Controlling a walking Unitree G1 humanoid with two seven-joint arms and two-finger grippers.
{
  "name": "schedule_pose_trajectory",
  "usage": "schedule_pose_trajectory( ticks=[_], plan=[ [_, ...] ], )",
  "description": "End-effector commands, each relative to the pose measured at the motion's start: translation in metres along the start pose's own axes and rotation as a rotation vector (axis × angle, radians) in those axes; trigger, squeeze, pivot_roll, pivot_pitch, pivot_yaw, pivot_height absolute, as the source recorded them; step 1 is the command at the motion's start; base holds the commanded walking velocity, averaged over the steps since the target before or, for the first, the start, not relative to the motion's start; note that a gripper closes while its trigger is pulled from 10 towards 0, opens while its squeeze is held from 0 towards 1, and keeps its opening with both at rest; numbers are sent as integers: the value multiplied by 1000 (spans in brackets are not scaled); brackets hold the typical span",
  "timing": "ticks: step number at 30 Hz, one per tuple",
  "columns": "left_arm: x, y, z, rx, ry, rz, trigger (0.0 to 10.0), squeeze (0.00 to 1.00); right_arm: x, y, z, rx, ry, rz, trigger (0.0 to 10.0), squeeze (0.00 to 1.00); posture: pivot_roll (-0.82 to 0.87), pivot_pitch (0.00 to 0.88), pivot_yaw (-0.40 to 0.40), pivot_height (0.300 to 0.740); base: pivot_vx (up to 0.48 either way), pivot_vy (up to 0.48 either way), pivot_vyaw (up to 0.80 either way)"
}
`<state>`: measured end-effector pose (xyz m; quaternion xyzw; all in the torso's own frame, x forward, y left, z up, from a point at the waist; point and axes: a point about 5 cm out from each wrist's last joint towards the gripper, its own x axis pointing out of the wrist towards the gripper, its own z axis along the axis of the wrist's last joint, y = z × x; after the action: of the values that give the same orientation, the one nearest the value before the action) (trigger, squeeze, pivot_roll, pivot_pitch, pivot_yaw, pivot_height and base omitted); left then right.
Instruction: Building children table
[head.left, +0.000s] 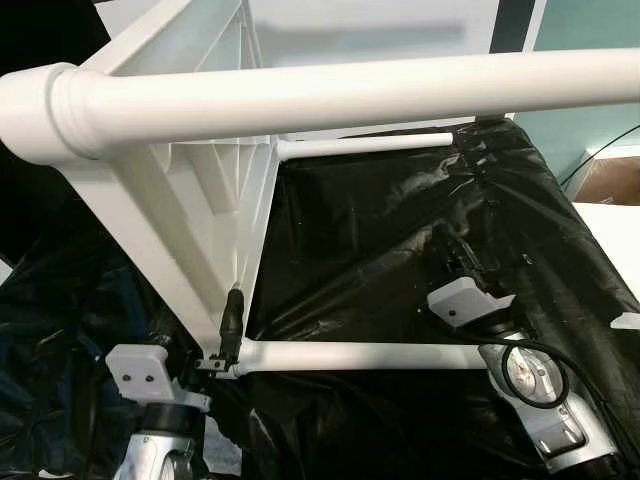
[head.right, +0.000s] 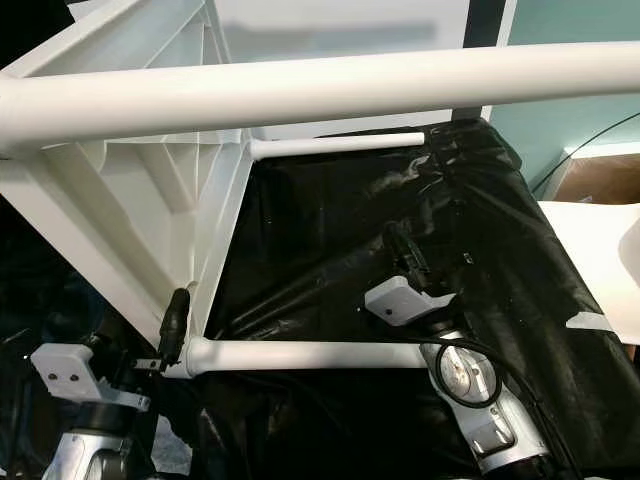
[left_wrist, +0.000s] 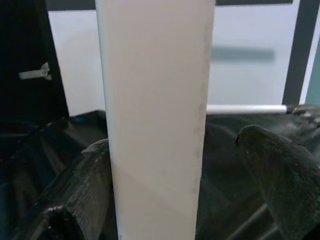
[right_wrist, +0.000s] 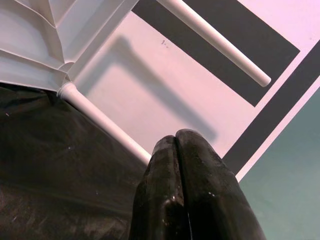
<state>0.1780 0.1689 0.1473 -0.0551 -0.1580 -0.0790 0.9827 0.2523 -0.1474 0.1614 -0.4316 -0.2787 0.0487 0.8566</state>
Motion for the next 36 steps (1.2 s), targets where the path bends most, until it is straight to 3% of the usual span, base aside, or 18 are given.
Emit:
schedule_pose_trajectory(
  ticks=[1,2,5,6,11,16,19,23,24,25,26,30,33,34,36],
  plan=[
    [7,-12,-1,-12,-7,-105,8000,0,-2,0,0,2,-2,-11,10000,0,24,0,125,740,0,0,0],
    [10,-15,-2,-19,-10,-121,6941,0,-2,1,0,0,-1,-16,10000,0,24,0,125,740,0,0,0],
    [15,-19,-4,-28,-11,-139,6941,0,-2,1,1,1,-1,-27,10000,0,19,0,127,740,0,0,0],
    [19,-21,-6,-31,-11,-145,0,0,-1,1,3,5,-3,-35,10000,0,-1,0,136,740,0,0,0],
    [35,-25,-14,-25,-6,-148,0,0,-1,-2,6,18,-2,-56,10000,0,-24,0,149,740,0,0,0],
    [42,-27,-16,-21,-7,-148,0,0,-2,-3,6,21,7,-62,10000,0,-25,0,153,740,0,0,0],
    [55,-33,-19,-17,-7,-147,0,0,-1,-4,5,25,14,-69,10000,0,-28,0,158,740,0,0,0],
    [61,-35,-20,-14,-5,-144,0,0,0,-3,6,29,13,-69,10000,0,-29,0,161,740,0,0,0],
    [60,-35,-22,-4,11,-134,4431,0,0,-2,7,28,10,-59,10000,0,-28,0,162,740,0,0,0],
    [60,-35,-22,-4,11,-134,4431,0,0,-2,7,28,10,-59,10000,0,-28,0,162,740,0,0,0],
    [56,-32,-25,7,28,-121,10000,0,0,-1,8,16,5,-50,10000,0,-23,3,163,740,0,0,0],
    [40,-17,-30,67,66,-73,10000,0,-3,2,7,-22,2,-40,10000,0,-7,1,151,740,0,0,0],
    [36,-12,-31,85,63,-58,10000,0,-2,1,6,-37,-1,-40,10000,0,-1,0,145,740,0,0,0],
    [35,-10,-30,89,57,-45,0,0,0,1,6,-40,-5,-40,10000,0,6,0,137,740,0,0,0],
    [35,-9,-30,93,53,-38,0,0,2,1,6,-40,-12,-38,10000,0,8,0,135,740,0,0,0]
  ],
)
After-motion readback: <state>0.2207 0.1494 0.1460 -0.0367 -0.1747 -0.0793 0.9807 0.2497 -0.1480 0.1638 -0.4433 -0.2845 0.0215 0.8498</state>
